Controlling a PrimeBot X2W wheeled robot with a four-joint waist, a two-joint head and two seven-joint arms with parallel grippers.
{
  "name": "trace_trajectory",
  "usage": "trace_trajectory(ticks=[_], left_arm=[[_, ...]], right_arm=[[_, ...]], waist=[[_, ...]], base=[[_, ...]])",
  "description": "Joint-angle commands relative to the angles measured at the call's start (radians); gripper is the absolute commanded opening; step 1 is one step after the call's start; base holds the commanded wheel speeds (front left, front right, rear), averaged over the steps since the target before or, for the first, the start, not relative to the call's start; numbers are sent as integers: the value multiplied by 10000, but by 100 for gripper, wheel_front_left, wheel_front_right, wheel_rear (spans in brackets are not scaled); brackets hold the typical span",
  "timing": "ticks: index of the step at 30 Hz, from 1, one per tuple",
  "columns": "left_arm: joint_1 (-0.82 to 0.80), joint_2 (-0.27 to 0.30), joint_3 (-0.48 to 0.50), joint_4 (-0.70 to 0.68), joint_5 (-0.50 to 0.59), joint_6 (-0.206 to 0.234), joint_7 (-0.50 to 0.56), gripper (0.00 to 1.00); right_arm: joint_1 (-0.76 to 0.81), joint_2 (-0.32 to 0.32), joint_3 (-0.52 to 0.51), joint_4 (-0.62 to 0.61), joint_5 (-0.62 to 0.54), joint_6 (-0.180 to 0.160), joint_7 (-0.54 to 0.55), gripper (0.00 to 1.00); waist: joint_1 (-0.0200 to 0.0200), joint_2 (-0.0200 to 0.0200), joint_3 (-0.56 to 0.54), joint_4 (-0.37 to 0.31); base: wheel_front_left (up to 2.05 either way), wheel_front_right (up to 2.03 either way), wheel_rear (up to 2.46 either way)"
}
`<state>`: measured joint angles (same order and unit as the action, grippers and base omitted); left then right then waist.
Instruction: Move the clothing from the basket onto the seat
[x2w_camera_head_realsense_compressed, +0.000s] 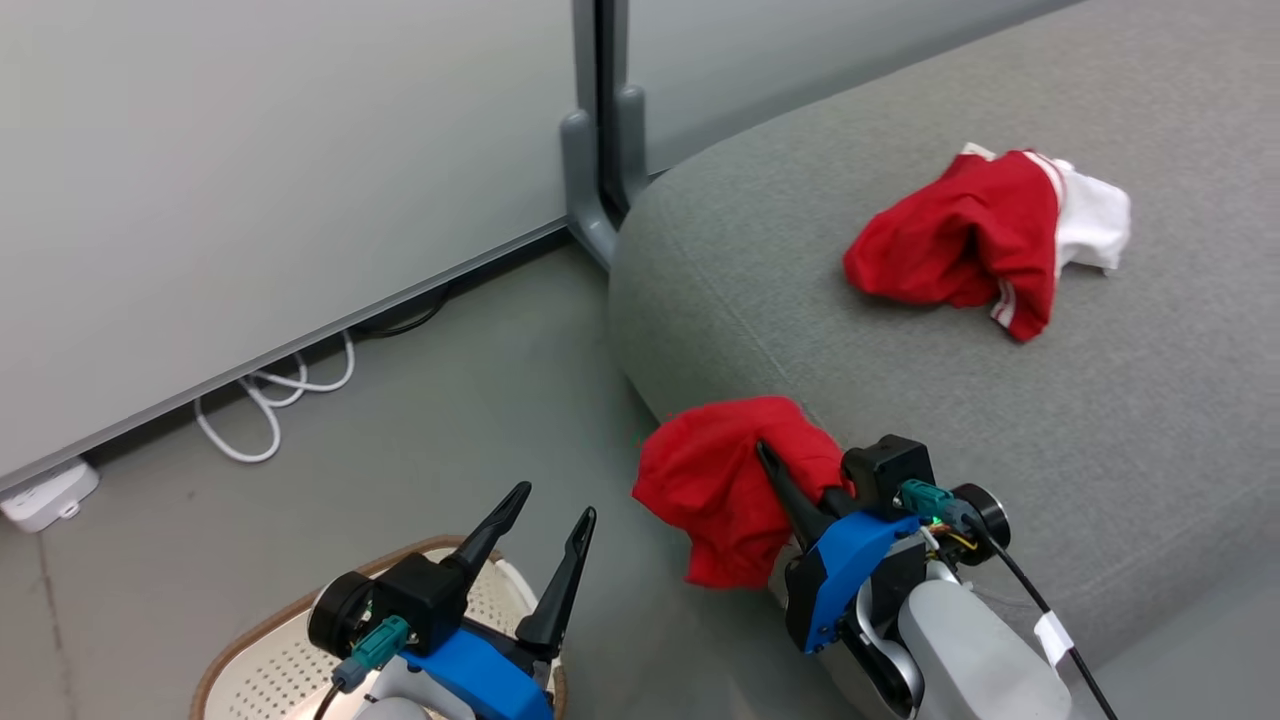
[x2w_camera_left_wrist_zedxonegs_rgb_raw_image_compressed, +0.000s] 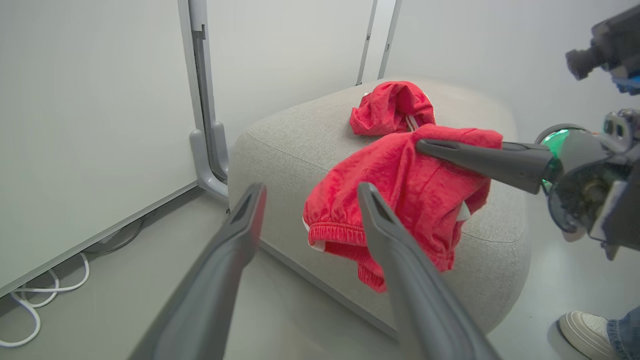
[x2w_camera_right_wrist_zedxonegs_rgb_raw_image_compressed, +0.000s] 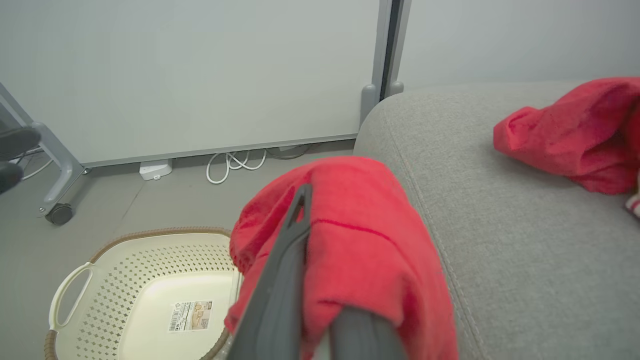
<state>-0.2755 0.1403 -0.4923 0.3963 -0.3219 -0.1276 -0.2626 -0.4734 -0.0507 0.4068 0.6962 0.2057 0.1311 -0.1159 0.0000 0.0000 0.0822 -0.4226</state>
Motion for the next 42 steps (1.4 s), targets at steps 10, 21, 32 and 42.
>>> trace_trajectory(ticks=[10, 21, 32, 42], left_arm=[[-148, 104, -165, 47, -68, -35, -33, 100], [-556, 398, -103, -183, 62, -35, -33, 100], [-1651, 793, -507, -555, 319, -36, -33, 100], [-3279, 1175, -1255, -1002, 412, -36, -32, 100]], right_arm=[[236, 7, -253, -84, -27, -7, -96, 0], [-1867, -614, -916, -450, -328, -7, 560, 0], [-5388, -2784, -2195, -452, 33, -7, 1167, 0], [-5955, -4594, -4795, -2, 151, -9, 306, 0]], waist=[[0, 0, 112, -342], [0, 0, 969, -26], [0, 0, 2739, 582], [0, 0, 5025, 1725]], base=[[0, 0, 0], [0, 0, 0], [0, 0, 0], [0, 0, 0]])
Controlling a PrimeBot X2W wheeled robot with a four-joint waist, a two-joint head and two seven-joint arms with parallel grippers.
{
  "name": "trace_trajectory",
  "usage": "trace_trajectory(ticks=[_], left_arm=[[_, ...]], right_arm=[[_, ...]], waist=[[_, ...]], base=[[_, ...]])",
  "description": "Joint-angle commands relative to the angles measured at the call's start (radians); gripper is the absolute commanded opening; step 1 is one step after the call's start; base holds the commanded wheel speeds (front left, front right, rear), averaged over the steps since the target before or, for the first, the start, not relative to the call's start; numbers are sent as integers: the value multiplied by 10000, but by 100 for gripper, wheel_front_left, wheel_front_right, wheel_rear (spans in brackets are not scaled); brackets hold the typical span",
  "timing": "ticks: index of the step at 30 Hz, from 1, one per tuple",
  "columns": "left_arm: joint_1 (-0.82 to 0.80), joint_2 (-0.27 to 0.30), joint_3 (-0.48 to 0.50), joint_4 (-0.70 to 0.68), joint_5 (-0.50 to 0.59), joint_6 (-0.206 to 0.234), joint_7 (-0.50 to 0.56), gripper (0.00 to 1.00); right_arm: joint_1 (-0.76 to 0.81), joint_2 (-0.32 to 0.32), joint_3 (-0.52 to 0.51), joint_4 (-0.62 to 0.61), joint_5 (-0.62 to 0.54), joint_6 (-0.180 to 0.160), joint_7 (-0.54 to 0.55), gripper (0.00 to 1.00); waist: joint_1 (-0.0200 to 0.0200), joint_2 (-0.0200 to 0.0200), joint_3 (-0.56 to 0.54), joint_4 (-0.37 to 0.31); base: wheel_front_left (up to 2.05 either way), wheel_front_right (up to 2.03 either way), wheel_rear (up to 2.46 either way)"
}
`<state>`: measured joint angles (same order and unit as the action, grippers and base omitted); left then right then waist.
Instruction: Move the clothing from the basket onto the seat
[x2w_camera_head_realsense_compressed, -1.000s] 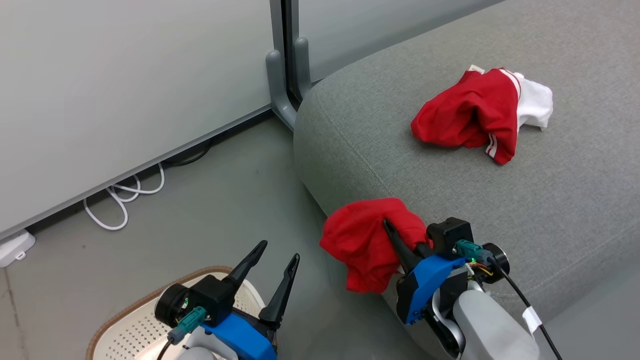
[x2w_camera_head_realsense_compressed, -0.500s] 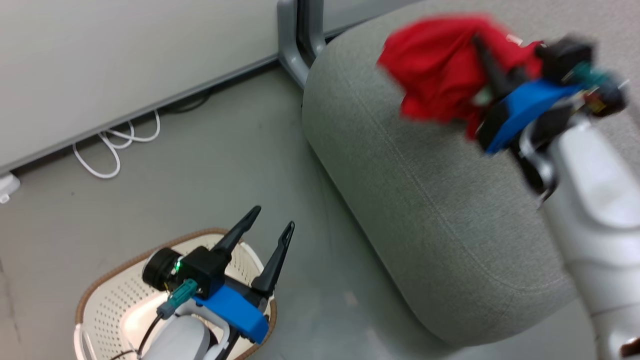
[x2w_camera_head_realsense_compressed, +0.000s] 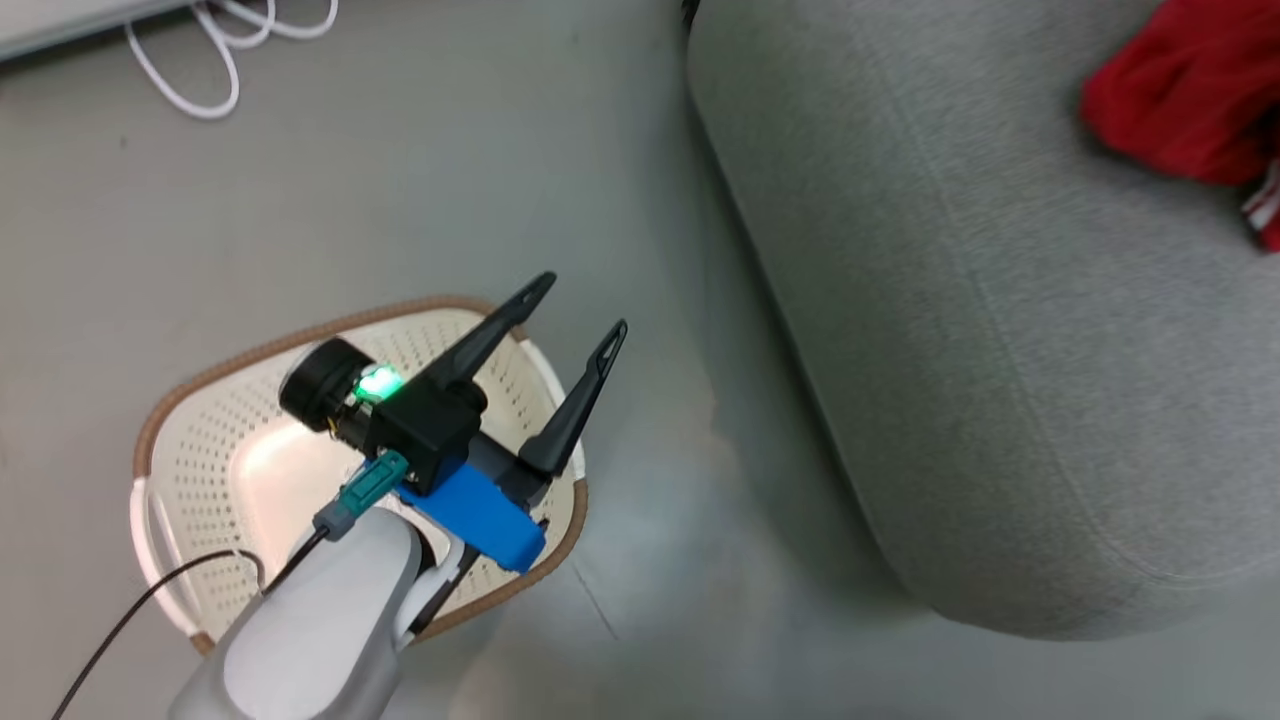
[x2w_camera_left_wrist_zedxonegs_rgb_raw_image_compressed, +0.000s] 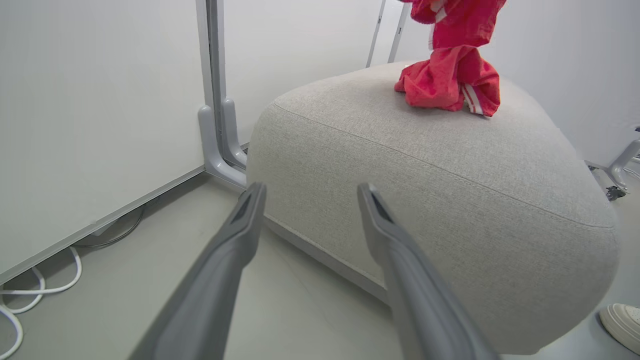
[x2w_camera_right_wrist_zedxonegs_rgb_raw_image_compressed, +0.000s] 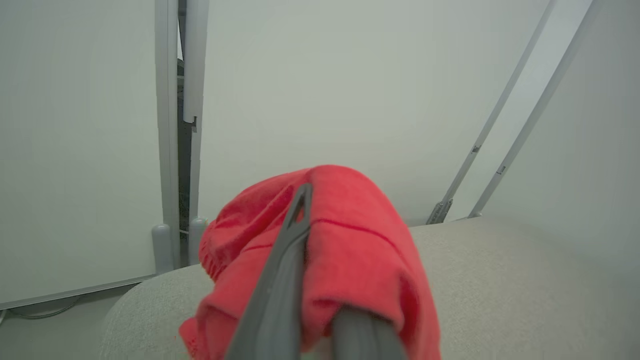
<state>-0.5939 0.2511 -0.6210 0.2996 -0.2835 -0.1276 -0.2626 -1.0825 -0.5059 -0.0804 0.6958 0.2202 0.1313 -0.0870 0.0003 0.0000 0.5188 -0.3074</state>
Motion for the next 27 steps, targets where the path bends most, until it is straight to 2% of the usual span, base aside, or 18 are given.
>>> trace_trajectory(ticks=[1, 8, 13, 20, 21, 22, 23, 27], left_arm=[[-205, 51, 32, -70, 9, -36, -32, 100], [-647, 38, -135, -301, 89, -36, -32, 100], [-676, 69, -95, -318, 73, -36, -32, 100], [-582, -28, -91, -210, 47, -36, -33, 100], [-579, -41, -87, -196, 33, -36, -33, 100], [-569, -49, -79, -179, 26, -36, -33, 100], [-559, -61, -71, -169, 20, -36, -33, 100], [-553, -63, -83, -131, -13, -36, -33, 100]], right_arm=[[299, -30, -173, 98, -25, -11, -149, 0], [1122, 302, -1437, 1199, -330, -9, -793, 0], [1198, 516, -1648, 1645, -590, -9, -1140, 0], [1103, 760, -1417, 1956, -993, -9, -1246, 0], [1092, 788, -1389, 1977, -1009, -9, -1217, 12], [1080, 808, -1371, 1996, -1048, -9, -1201, 45], [1066, 821, -1369, 2008, -1070, -9, -1202, 100], [1064, 879, -1371, 2020, -1111, -11, -1196, 100]], waist=[[-3, 0, 813, 674], [-3, 0, 1482, 1166], [-3, 0, 1519, 1220], [-3, 0, 1304, 1141], [-3, 0, 1279, 1122], [-3, 0, 1253, 1100], [-3, 0, 1232, 1084], [-3, 0, 1169, 1054]], base=[[0, 0, 0], [0, 0, 0], [0, 0, 0], [0, 0, 0], [0, 0, 0], [0, 0, 0], [0, 0, 0], [0, 0, 0]])
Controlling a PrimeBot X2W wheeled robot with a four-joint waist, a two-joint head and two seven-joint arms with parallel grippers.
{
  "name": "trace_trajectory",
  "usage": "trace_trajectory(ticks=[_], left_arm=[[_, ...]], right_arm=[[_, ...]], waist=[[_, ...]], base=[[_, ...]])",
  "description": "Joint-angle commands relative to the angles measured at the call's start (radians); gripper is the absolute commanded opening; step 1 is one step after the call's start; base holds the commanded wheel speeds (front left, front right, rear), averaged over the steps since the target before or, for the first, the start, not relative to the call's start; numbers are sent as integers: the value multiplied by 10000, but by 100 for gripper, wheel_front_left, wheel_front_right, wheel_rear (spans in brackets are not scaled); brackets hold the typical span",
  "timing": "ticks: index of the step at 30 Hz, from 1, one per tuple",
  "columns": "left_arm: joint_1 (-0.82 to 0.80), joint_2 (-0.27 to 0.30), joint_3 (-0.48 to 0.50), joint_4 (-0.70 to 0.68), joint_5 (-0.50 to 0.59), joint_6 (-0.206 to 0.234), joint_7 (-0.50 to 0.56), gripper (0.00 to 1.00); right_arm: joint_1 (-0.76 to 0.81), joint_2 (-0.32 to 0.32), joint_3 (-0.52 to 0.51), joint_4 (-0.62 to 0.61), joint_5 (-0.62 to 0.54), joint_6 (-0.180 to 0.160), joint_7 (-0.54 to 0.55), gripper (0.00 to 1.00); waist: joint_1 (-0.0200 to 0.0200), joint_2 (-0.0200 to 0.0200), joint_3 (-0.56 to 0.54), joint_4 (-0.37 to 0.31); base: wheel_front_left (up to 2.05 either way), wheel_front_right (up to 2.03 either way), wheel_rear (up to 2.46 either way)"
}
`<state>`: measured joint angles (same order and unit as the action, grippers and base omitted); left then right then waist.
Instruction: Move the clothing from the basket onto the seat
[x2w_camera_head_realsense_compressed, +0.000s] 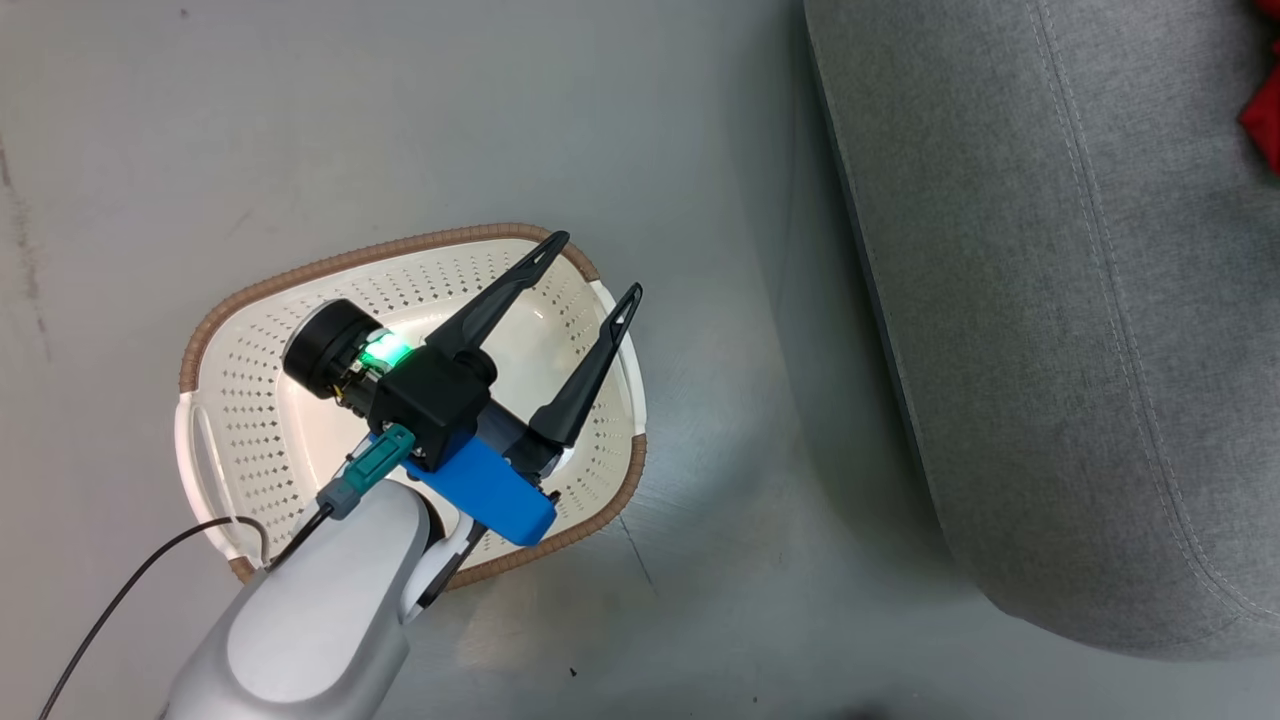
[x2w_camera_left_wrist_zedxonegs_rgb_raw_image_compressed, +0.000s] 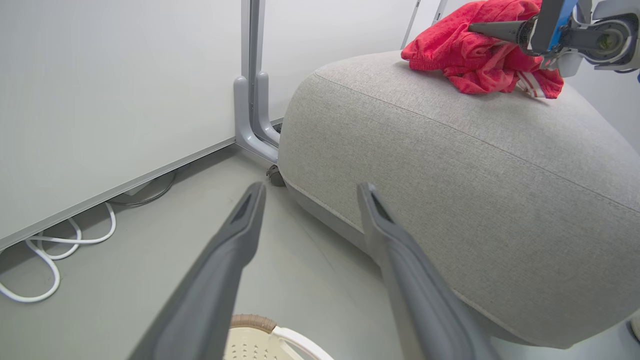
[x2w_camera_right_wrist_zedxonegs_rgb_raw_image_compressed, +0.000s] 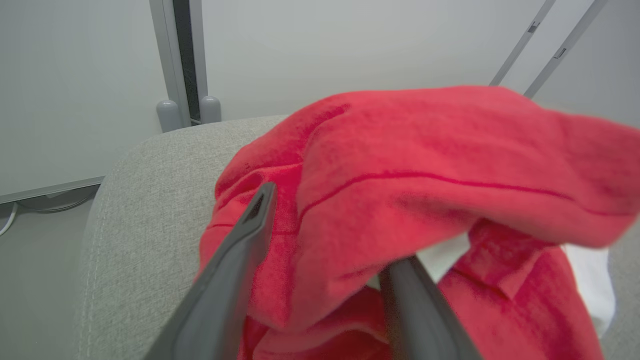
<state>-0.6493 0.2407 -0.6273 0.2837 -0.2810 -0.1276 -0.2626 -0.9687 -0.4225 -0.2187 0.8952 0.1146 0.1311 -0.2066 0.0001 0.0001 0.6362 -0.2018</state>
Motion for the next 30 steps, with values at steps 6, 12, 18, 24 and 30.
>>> trace_trajectory(ticks=[6, 12, 18, 24, 30], left_arm=[[149, 34, 123, 59, -43, -36, -33, 100], [496, -168, 335, 172, -126, -33, -33, 100], [1165, -463, 747, 284, -212, -19, -33, 100], [2041, -804, 1328, 529, -285, -2, -33, 100], [2970, -1112, 1916, 799, -350, -6, -31, 100]], right_arm=[[91, 94, -58, -27, -115, -9, -1, 100], [492, 247, 26, -213, -253, -7, -83, 100], [1309, 327, 563, -571, -413, -7, 12, 100], [2463, 402, 1080, -1365, -218, -7, 110, 100], [4007, 370, 1443, -2509, 72, -9, 302, 100]], waist=[[-1, -1, -163, 16], [-1, -1, -679, 80], [-1, -1, -1745, 255], [-1, -1, -3035, 524], [-1, -1, -4286, 1008]], base=[[0, 0, 0], [0, 0, 0], [0, 0, 0], [0, 0, 0], [0, 0, 0]])
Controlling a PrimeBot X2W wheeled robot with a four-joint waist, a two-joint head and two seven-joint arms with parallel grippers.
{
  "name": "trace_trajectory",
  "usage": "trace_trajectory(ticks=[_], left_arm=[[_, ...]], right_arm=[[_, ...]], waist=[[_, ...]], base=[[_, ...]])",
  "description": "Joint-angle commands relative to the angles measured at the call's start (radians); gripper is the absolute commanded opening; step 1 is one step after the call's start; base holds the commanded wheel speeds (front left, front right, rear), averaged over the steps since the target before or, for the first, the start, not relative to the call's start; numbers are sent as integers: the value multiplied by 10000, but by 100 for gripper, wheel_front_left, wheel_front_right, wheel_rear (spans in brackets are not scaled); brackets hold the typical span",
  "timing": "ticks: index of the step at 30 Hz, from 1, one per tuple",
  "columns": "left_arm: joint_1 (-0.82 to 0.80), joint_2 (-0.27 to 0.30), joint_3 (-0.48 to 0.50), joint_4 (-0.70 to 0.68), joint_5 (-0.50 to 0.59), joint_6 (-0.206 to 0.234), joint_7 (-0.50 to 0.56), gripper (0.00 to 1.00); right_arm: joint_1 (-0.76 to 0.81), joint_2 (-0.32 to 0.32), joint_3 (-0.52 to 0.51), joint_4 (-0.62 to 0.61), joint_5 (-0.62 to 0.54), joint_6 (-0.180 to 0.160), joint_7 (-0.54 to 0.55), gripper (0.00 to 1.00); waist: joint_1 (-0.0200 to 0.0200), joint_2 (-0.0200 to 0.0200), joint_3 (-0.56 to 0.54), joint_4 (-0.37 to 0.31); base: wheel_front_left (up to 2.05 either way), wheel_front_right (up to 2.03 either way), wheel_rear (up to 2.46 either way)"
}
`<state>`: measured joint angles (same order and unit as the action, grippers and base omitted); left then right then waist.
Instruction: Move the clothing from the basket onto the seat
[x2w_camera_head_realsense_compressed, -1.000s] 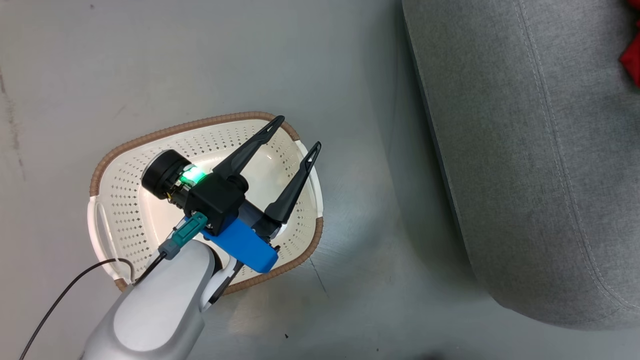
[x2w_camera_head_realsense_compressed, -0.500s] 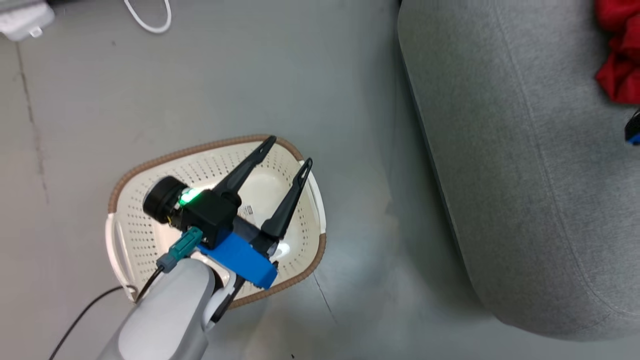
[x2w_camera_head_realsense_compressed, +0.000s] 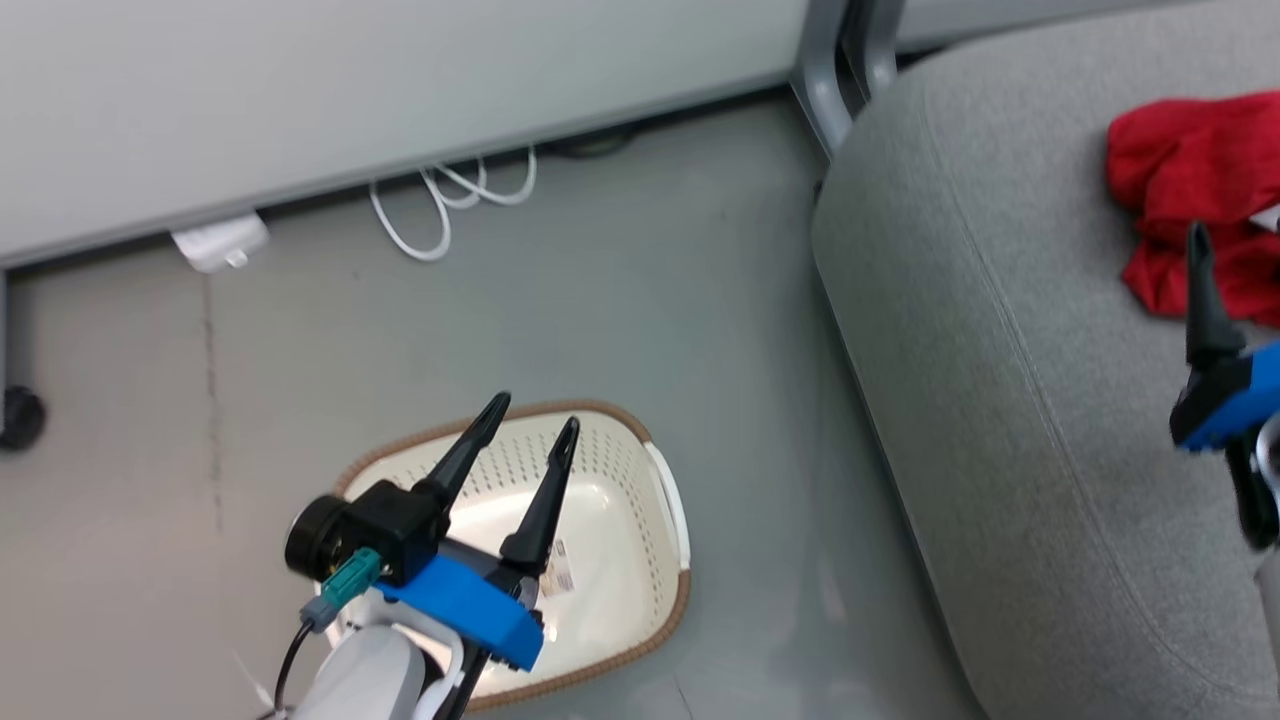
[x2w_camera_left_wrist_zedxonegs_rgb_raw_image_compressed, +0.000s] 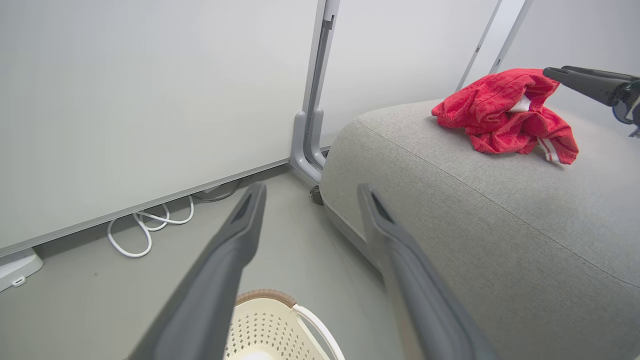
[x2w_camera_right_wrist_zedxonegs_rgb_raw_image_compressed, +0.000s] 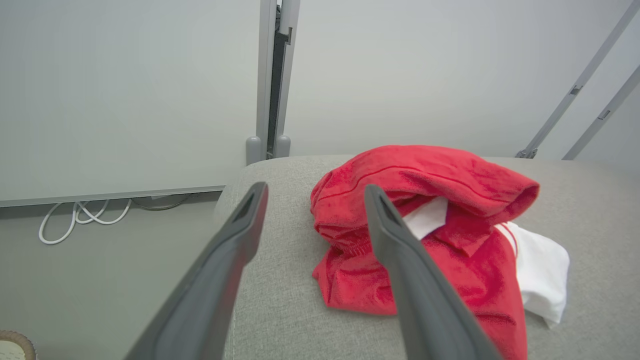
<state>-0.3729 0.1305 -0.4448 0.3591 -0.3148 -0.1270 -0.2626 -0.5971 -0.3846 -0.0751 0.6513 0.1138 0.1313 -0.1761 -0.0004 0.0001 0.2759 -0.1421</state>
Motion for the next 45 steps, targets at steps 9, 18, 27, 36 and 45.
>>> trace_trajectory(ticks=[9, 18, 27, 36, 45], left_arm=[[1219, -171, 1041, 160, 87, -1, -33, 100], [1937, -337, 2017, 135, 241, -13, -31, 100], [2426, -509, 2901, 252, 285, -23, -33, 100], [2623, -598, 3299, 238, 535, -32, -33, 100], [2531, -671, 3196, 292, 529, -39, -33, 100]], right_arm=[[2903, 733, -543, -2706, -320, -9, 464, 100], [5424, 2319, -535, -5515, -1127, -11, 1092, 100], [6604, 3093, -329, -6517, -1320, -11, 1354, 100], [6835, 3284, -183, -6742, -1322, -11, 1451, 100], [6876, 3334, -246, -6744, -1250, -11, 1462, 100]], waist=[[4, -1, -1702, 1175], [4, -1, -2247, 1789], [4, -1, -2753, 2141], [4, -1, -2836, 2311], [4, -1, -2794, 2443]], base=[[0, 0, 0], [0, 0, 0], [0, 0, 0], [0, 0, 0], [0, 0, 0]])
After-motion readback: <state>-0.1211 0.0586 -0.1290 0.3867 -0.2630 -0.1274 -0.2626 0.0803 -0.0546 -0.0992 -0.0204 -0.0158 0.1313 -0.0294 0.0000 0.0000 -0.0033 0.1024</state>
